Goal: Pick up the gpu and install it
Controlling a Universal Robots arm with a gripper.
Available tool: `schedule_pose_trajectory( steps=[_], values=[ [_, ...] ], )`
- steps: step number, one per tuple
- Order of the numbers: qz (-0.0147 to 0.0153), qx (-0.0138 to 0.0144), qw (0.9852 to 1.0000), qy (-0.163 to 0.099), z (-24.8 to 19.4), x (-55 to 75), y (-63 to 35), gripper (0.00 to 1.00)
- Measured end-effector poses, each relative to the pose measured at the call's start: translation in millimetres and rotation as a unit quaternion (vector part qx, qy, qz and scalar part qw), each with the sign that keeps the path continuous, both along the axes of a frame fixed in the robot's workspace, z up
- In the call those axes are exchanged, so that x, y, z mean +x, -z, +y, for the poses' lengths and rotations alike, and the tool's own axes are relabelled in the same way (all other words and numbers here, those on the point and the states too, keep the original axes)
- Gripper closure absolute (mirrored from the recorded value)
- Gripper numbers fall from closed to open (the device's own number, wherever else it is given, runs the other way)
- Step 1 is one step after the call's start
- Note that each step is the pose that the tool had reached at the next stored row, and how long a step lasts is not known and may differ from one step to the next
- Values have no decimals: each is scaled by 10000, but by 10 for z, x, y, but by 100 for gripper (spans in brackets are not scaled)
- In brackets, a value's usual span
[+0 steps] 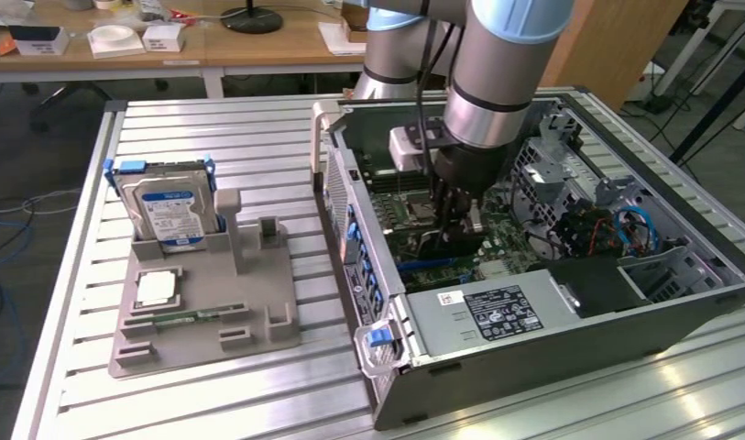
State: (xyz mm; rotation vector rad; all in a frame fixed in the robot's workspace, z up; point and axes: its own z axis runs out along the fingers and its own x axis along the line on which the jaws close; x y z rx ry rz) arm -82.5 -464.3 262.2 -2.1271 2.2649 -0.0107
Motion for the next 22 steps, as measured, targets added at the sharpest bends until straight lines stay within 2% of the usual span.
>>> schedule_pose_trajectory(
  steps=[13, 18, 22],
  values=[
    [1, -3, 10000, 0, 5, -24, 59, 74],
    [0, -4, 10000, 0, 34, -31, 64, 74],
    [1, -3, 10000, -1, 35, -31, 79, 74]
  ],
)
